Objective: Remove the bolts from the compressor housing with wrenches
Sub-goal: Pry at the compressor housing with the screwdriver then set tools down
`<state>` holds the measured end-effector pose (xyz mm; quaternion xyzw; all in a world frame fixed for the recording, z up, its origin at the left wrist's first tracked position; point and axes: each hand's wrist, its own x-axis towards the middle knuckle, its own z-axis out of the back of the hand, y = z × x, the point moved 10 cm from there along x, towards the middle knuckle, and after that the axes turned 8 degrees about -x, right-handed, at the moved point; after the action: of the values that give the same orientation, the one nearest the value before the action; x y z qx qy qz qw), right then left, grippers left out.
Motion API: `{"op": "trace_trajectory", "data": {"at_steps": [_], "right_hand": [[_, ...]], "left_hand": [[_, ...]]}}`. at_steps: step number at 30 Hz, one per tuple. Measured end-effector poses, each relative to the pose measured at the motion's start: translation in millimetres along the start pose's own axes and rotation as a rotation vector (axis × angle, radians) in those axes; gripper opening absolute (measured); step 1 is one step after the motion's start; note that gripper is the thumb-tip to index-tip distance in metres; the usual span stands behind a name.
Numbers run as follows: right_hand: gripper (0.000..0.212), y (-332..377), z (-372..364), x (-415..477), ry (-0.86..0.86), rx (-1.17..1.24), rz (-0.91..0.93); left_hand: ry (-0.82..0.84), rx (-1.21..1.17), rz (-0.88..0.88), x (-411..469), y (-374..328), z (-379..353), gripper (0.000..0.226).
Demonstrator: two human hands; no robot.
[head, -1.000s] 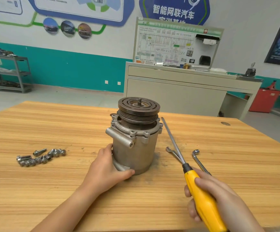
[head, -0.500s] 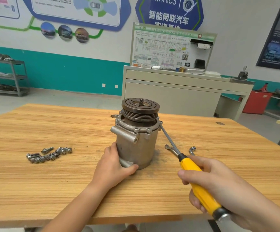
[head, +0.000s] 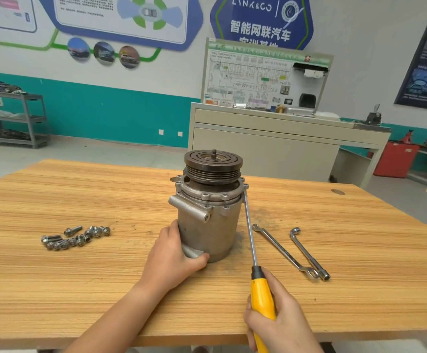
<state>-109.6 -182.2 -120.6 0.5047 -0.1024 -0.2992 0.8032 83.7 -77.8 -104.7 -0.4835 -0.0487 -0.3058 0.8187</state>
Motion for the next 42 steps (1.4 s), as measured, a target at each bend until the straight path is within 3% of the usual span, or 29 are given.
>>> {"op": "trace_trajectory", "data": {"at_steps": [7,13,16,20,26,35,38,40,42], "right_hand": [[0.054,4.6,11.6,-16.8,0.067,0.153,0.017],[0.039,-20.1,69.3,-29.3,-0.073,0.186,-0.044],[0.026,-40.0,128.5,-15.1,-0.286,0.064,-0.065],[0.025,-57.5,192.5,27.2,-0.458,-0.218,-0.096],[0.023,-73.1,207.0,91.9,-0.442,-0.418,-0.198],[0.050,-78.2,209.5,121.3,-0.329,-0.660,-0.317],[0.082,-43.9,203.4,118.1,-0.429,-0.834,-0.090],[0.097,5.5,180.6,109.3,-0.463,-0.685,0.214],[0.109,49.4,149.6,107.2,-0.347,-0.417,0.401]], "left_hand": [[0.003,-0.014,-0.002,-1.1,0.5,-0.8,0.080],[-0.004,-0.007,-0.020,1.1,-1.7,-0.3,0.074],[-0.007,0.003,-0.027,3.0,-2.1,-1.1,0.071],[0.034,-0.004,-0.027,12.1,0.5,-3.1,0.066],[0.118,-0.026,-0.075,24.2,0.2,-6.3,0.061],[0.184,-0.062,-0.130,38.0,-12.4,-32.5,0.070],[0.243,-0.074,-0.131,39.9,-13.6,-37.1,0.071],[0.287,-0.167,-0.074,40.6,-13.2,-32.3,0.082],[0.164,-0.302,0.006,45.3,-14.5,-7.9,0.110]]}}
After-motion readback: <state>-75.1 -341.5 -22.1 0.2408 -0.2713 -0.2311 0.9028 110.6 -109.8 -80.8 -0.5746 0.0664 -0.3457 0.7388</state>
